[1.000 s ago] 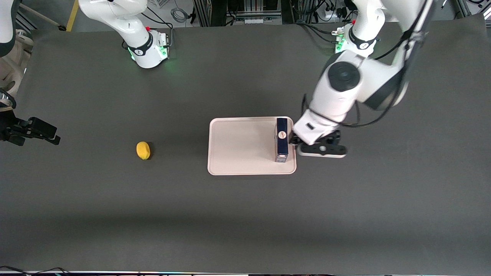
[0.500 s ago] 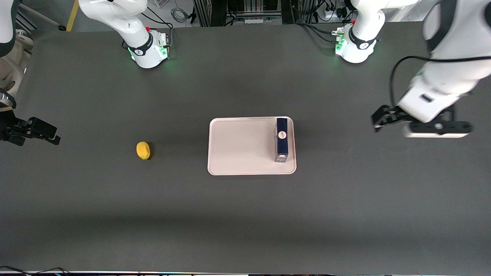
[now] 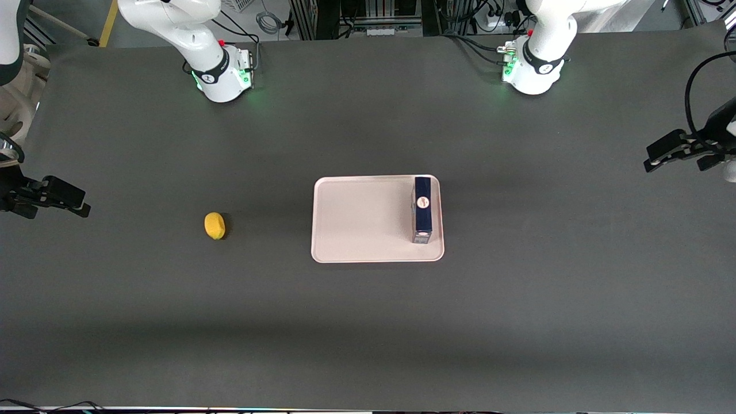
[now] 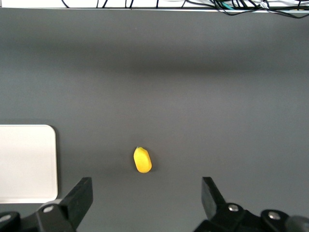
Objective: Place cookie box on tray
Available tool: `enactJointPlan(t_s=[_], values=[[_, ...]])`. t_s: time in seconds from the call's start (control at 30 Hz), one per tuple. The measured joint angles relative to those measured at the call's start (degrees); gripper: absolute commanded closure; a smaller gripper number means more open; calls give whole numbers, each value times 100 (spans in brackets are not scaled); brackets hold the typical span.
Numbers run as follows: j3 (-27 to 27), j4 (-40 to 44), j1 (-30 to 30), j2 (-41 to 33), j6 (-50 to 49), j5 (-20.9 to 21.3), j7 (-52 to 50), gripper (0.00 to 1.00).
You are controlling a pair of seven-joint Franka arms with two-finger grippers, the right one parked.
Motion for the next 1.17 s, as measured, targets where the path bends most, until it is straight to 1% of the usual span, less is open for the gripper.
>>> enactJointPlan(t_s=[1.17], values=[[-133,18,-81,-43,-62,164,129,0]])
